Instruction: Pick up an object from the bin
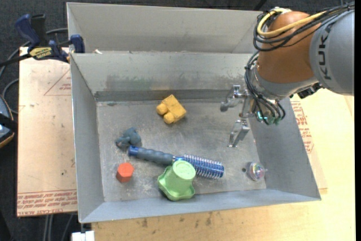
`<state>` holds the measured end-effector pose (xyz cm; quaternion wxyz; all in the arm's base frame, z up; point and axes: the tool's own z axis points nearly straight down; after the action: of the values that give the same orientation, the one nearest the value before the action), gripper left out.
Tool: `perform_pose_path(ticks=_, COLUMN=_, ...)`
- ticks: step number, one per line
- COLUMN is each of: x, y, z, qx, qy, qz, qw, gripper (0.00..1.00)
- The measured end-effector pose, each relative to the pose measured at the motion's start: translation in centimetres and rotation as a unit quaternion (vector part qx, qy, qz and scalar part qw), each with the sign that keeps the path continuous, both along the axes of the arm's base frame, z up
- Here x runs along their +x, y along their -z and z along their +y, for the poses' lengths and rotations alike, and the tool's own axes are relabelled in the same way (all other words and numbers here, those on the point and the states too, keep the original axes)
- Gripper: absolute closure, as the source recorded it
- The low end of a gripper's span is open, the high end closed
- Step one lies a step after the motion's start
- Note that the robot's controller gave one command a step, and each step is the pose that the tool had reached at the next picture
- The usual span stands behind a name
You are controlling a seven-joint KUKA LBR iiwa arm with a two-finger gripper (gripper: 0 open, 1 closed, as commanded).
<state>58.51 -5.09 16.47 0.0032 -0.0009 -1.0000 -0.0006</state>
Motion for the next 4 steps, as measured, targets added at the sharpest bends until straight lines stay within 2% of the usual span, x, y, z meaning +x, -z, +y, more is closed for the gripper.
perform_pose_path(ticks=1, x=-6.8, y=7.6, z=4.5, qx=0.002, qy=-0.161, qz=0.0001, qw=0.9870, gripper=0.00)
perform_pose_path(ticks=2, x=-8.6, y=3.6, z=11.4, qx=0.002, qy=-0.177, qz=-0.0054, qw=0.9843, gripper=0.00)
perform_pose_path(ticks=3, x=-8.4, y=5.0, z=17.8, qx=0.002, qy=-0.202, qz=-0.0039, qw=0.9794, gripper=0.00)
perform_pose_path(ticks=4, x=-9.6, y=7.7, z=23.6, qx=0.002, qy=-0.166, qz=-0.0093, qw=0.9861, gripper=0.00)
